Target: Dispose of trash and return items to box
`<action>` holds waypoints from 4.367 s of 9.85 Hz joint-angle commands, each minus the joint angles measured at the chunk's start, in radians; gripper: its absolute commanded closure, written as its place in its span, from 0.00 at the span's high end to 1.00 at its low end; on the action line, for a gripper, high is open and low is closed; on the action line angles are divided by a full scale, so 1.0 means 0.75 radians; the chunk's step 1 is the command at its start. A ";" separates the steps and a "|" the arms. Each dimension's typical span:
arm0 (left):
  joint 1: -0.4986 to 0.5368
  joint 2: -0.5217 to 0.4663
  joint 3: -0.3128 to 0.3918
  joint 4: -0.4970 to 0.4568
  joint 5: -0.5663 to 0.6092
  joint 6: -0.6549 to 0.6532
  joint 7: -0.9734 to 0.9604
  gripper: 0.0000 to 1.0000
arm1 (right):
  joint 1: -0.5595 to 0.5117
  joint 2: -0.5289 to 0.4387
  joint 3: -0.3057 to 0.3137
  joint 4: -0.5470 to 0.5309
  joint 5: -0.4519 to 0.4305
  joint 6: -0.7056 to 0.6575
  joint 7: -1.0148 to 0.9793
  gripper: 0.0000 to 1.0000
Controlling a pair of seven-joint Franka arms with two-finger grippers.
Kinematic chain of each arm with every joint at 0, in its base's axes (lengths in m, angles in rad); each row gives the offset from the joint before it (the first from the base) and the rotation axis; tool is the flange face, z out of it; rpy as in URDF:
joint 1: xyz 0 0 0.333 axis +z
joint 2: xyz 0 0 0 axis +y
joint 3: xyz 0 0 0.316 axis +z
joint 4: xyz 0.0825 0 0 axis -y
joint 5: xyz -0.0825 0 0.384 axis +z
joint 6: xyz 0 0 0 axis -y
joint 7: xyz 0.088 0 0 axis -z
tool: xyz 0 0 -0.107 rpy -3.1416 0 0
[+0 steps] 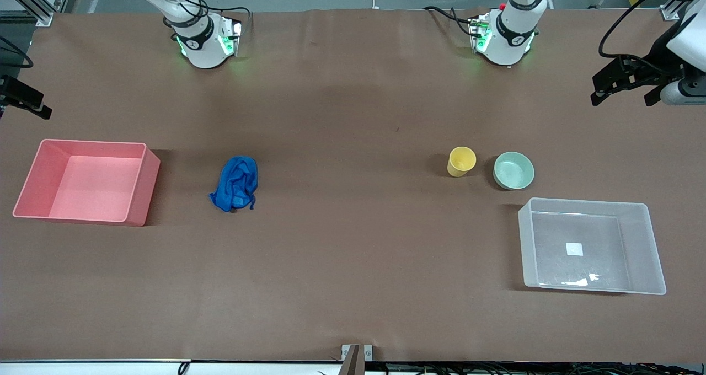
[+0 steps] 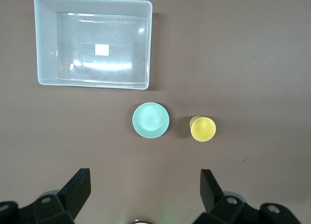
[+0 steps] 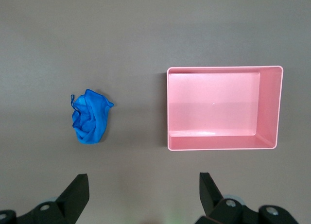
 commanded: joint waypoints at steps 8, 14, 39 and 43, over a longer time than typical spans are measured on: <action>0.046 -0.163 0.053 -0.720 0.008 0.456 0.124 0.96 | 0.105 0.227 0.356 -0.460 -0.004 0.629 0.604 1.00; 0.046 -0.015 0.127 -1.326 0.010 1.271 0.145 0.91 | 0.130 0.476 0.358 -0.957 -0.069 1.426 0.726 1.00; 0.056 0.940 0.376 0.070 -0.139 0.810 0.424 0.00 | -0.007 0.315 -0.374 -0.528 -0.053 0.684 -0.583 0.01; 0.070 1.096 0.403 0.138 -0.152 0.879 0.482 0.00 | -0.058 0.600 -0.426 -0.664 0.278 1.048 -0.897 0.01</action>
